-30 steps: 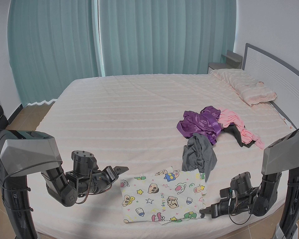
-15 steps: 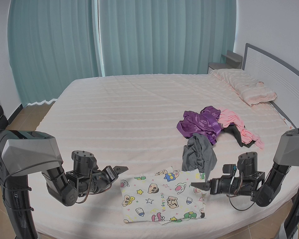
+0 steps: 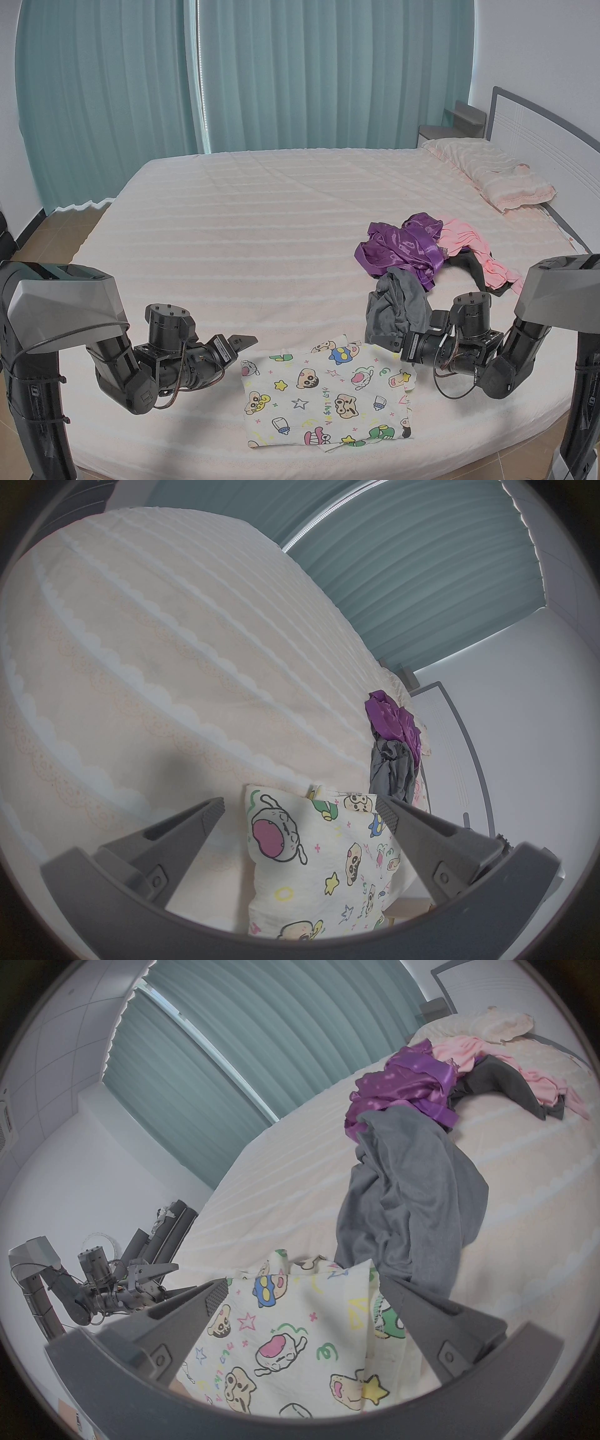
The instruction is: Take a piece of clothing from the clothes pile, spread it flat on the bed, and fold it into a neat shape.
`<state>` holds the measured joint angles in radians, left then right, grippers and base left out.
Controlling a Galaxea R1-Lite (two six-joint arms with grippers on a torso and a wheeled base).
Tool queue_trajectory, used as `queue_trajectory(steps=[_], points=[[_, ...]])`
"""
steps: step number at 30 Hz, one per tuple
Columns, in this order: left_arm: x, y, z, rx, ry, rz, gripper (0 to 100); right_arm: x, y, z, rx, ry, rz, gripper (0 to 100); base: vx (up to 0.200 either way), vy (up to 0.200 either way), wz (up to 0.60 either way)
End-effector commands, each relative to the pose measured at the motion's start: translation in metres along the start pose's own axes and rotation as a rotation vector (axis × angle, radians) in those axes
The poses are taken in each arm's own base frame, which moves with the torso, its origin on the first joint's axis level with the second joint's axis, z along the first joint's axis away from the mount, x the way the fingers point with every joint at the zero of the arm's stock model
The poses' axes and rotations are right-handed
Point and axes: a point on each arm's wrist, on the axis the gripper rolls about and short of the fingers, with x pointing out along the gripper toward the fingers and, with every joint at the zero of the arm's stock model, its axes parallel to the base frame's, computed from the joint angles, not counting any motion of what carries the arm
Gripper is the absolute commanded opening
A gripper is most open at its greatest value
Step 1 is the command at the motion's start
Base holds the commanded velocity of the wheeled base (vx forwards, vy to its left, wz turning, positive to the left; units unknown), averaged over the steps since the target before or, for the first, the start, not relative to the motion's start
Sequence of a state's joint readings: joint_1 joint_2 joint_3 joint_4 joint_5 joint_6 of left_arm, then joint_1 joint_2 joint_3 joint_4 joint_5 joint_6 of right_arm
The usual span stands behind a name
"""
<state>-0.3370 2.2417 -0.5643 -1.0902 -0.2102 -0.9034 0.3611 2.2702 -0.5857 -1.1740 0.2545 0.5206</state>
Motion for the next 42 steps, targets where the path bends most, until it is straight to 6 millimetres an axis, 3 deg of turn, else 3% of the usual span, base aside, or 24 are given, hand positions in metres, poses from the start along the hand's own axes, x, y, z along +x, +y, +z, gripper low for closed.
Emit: queue_trajectory(steps=[1,8,9,15,27,33,42], points=[[0.002,0.003,-0.002,-0.002,0.007,0.008,100,0.010,-0.011,-0.011,0.011,0.032,-0.022,100,0.000,0.000,0.00],[0.002,0.002,-0.001,-0.002,0.006,0.007,100,0.017,-0.015,-0.018,0.005,0.025,-0.011,100,0.000,0.000,0.00],[0.002,0.002,-0.001,-0.002,0.006,0.007,100,0.018,-0.016,-0.020,0.006,0.030,-0.014,0,0.000,0.000,0.00],[0.002,0.002,-0.001,-0.002,0.006,0.007,100,0.025,-0.022,-0.019,0.012,0.018,-0.020,0,0.000,0.000,0.00],[0.003,0.003,-0.002,-0.002,0.007,0.010,100,0.028,-0.034,0.004,0.031,-0.078,-0.049,0,0.000,0.000,0.00],[0.003,0.003,-0.002,-0.002,0.007,0.010,100,0.039,-0.040,0.003,0.033,-0.109,-0.104,0,0.000,0.000,0.00],[0.003,0.003,-0.002,-0.002,0.007,0.010,100,0.038,-0.041,0.003,0.039,-0.109,-0.107,0,0.000,0.000,0.00]])
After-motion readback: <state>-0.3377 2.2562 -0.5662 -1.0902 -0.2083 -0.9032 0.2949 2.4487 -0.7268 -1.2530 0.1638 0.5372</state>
